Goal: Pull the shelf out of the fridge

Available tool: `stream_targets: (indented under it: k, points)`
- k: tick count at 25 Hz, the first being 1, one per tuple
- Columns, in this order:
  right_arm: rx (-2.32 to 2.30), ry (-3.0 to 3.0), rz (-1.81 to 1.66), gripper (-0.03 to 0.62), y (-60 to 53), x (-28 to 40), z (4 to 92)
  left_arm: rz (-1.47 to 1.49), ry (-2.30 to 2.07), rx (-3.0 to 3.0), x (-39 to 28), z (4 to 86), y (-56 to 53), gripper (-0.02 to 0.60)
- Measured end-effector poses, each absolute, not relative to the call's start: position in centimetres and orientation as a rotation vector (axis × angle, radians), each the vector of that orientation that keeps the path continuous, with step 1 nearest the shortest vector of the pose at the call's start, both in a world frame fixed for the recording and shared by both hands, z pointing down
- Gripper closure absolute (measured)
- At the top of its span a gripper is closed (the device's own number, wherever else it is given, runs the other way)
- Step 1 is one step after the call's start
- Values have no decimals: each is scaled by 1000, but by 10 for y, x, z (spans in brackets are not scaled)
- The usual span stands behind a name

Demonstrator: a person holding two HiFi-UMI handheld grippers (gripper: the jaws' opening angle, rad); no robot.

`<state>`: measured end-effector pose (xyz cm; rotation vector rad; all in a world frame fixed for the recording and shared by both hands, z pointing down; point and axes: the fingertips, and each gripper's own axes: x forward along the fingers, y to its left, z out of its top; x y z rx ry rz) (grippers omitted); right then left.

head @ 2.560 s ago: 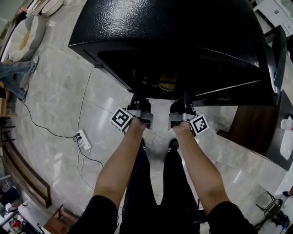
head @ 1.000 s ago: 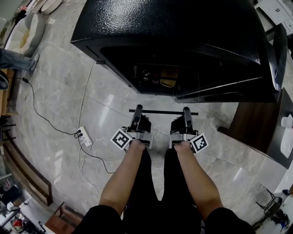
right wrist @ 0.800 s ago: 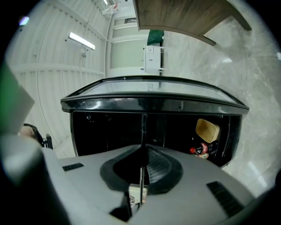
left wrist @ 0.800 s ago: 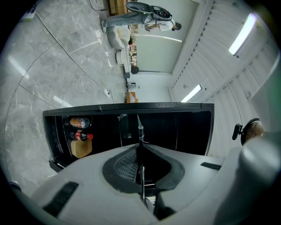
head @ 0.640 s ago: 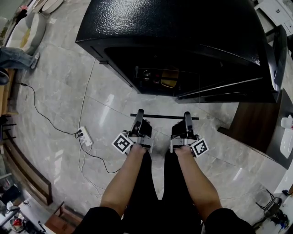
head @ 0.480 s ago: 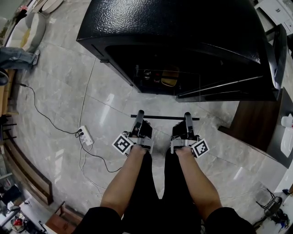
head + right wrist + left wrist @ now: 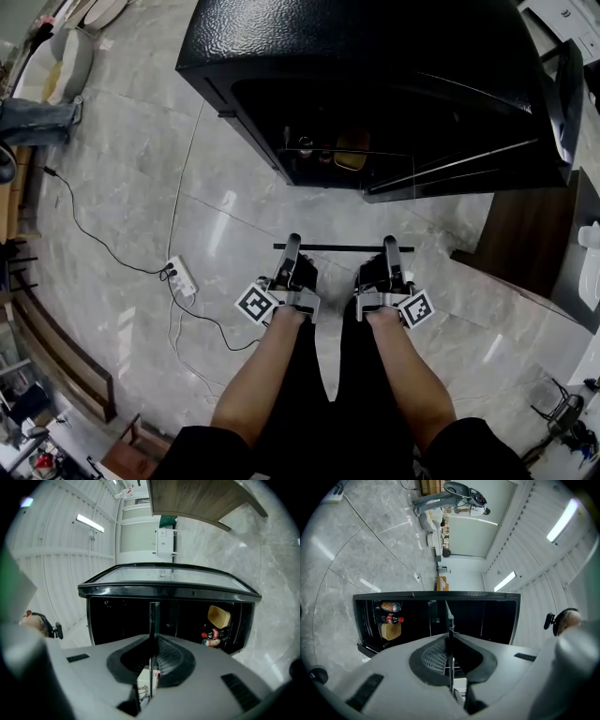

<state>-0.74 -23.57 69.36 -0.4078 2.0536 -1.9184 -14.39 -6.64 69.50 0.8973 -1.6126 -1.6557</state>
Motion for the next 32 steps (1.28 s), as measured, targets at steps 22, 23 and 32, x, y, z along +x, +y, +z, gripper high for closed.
stream_targets:
  k: [22,23,32]
  points:
    - [-452,2044,-1840,560,-185,38,559,-1568,-1578,1002,-108,557,-22,549]
    - [-440,2052,-1836,560,-184,40,551,-1572,-1574,1007,-105,550,-21,549]
    - [-328,2068,-1823,560,-171,67,482,-1602,-1577,1066,-74,478,-8,549]
